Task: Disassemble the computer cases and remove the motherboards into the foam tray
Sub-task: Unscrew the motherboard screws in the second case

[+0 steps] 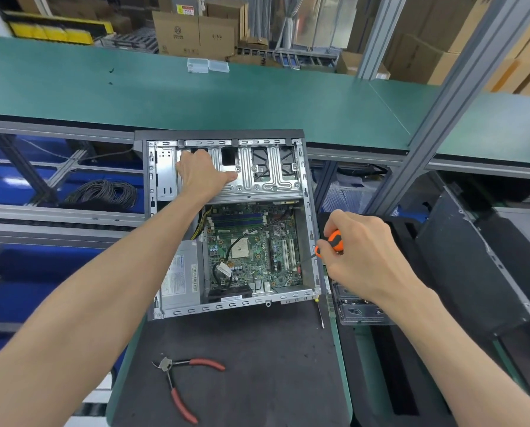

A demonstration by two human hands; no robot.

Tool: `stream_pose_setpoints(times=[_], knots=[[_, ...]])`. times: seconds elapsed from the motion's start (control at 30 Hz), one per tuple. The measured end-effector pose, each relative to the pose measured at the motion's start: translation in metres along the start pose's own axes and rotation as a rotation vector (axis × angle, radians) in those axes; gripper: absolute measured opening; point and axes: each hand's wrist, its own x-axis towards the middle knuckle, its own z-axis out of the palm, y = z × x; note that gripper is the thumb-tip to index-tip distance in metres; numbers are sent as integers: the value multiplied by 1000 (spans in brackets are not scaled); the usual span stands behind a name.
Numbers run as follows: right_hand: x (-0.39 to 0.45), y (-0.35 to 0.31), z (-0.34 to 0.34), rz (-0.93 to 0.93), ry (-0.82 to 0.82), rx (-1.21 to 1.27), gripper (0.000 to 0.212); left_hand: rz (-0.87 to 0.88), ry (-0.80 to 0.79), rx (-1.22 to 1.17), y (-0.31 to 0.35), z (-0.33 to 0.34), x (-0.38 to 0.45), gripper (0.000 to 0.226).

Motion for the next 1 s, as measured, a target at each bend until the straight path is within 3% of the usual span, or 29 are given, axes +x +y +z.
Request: stream_pose_setpoints(times=[0.47,1.0], knots=[[-4,10,12,88,-139,-81,13,-7,-1,15,0,-1,1,60],[-4,16,11,117,-87,-38,12,-24,-23,-13,3,-5,0,64]])
